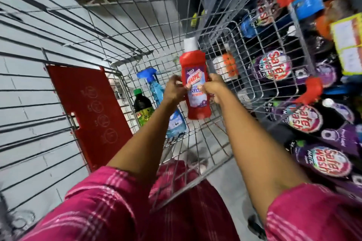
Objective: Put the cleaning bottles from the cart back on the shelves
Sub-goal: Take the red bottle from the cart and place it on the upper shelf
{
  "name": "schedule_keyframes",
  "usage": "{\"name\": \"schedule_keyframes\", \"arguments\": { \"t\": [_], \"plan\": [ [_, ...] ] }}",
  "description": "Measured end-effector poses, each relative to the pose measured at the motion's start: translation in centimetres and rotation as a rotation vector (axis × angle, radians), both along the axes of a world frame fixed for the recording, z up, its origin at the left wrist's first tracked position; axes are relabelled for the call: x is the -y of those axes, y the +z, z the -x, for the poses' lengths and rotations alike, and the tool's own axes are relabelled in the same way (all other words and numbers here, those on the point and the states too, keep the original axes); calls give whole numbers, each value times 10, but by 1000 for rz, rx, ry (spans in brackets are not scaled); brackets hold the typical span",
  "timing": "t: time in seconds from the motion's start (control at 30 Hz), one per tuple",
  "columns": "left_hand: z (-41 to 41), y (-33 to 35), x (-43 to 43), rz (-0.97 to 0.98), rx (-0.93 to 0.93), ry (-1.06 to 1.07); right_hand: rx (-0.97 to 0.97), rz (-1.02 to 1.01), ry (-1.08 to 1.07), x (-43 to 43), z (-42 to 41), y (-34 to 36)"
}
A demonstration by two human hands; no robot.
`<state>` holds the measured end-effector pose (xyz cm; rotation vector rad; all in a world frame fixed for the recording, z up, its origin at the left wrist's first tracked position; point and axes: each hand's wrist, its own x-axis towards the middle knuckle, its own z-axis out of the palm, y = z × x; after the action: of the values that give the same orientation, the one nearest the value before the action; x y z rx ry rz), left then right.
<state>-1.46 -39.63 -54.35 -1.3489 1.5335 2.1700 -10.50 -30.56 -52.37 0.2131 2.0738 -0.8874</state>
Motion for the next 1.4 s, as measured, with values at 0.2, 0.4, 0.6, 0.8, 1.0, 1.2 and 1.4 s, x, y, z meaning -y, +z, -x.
{"name": "schedule_keyframes", "arguments": {
  "t": [0.2, 0.4, 0.6, 0.8, 1.0, 1.2, 1.4],
  "plan": [
    [7, 133, -2, 128, -352, -32, -310, 245, -55, -28, -6, 133],
    [-3, 283, -30, 278, -701, -104, -621, 421, -39, -73, -26, 282],
    [-21, 435, -73, 523, -1044, -167, -962, 592, -71, -125, -60, 430],
    [-30, 564, -142, 661, -1413, -255, -1324, 728, -161, -201, -96, 547],
    [-19, 635, -236, 693, -1674, -328, -1622, 641, -309, -294, -131, 620],
    [5, 677, -348, 581, -1809, -524, -1790, 417, -461, -394, -142, 656],
    [34, 680, -452, 369, -1730, -718, -1767, 307, -639, -484, -132, 660]
  ]
}}
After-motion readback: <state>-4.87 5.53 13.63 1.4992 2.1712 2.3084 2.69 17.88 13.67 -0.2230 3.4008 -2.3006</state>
